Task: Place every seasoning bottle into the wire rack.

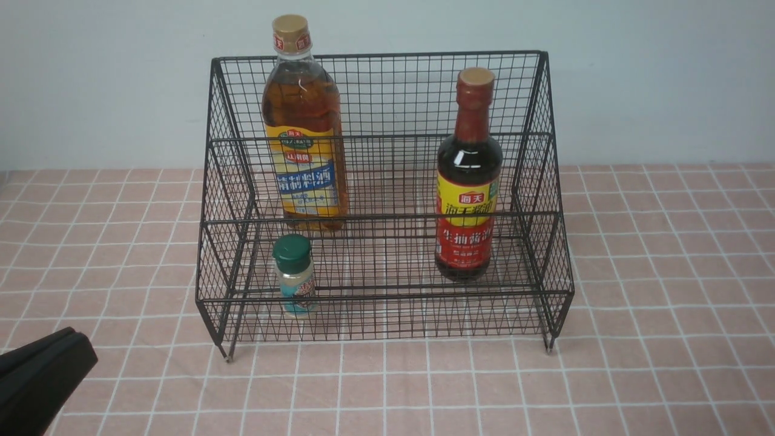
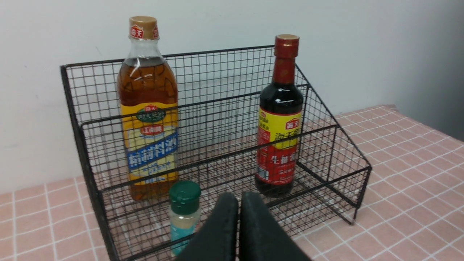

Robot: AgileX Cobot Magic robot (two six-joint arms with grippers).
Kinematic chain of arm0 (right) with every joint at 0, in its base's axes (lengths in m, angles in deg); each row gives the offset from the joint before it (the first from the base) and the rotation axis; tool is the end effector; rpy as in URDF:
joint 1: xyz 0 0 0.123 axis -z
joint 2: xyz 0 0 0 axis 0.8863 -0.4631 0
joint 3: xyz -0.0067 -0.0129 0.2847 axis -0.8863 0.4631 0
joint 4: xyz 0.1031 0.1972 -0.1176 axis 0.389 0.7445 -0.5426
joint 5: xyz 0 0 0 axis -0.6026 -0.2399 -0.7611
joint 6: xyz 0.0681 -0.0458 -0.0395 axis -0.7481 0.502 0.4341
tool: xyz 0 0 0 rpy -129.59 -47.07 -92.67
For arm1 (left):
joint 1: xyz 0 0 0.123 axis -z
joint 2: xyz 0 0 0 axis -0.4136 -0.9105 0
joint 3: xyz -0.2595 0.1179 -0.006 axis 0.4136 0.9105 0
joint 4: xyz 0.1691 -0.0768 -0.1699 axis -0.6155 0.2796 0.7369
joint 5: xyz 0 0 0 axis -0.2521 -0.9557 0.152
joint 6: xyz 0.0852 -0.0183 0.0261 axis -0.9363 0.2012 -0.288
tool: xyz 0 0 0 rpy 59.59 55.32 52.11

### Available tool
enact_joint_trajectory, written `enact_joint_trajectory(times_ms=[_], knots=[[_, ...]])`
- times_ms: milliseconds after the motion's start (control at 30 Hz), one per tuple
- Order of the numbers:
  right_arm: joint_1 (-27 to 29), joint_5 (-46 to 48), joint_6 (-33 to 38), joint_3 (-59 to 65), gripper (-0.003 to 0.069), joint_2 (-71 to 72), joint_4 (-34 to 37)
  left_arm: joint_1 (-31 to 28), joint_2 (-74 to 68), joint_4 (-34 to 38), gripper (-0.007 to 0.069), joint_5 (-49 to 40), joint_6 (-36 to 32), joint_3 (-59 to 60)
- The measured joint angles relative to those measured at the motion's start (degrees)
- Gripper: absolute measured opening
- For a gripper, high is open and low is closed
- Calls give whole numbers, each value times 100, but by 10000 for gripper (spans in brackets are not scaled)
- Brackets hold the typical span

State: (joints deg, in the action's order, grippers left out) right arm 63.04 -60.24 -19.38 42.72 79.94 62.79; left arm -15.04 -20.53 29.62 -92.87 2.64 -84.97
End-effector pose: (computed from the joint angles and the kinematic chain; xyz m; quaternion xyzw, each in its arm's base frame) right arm 0.0527 -0.0019 0.1733 -0.0243 0.8014 -0.0331 0.5967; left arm 0.0451 -0.0365 0.3052 0.1560 0.7143 -0.1820 0.6575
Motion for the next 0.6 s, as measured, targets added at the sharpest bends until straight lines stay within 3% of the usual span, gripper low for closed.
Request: enact_joint_trajectory(times_ms=[267, 467, 567, 600], knots=[[0, 0, 0, 0, -15, 0, 0, 0, 39, -734, -7, 340, 241, 0], [0, 0, 0, 0, -15, 0, 0, -6, 295, -2249, -7, 388, 1366, 239], [0, 0, 0, 0, -15, 0, 0, -6, 652, -3263, -7, 425, 2375, 855], [0, 0, 0, 0, -15, 0, 0, -6, 674, -3263, -7, 431, 2418, 893]])
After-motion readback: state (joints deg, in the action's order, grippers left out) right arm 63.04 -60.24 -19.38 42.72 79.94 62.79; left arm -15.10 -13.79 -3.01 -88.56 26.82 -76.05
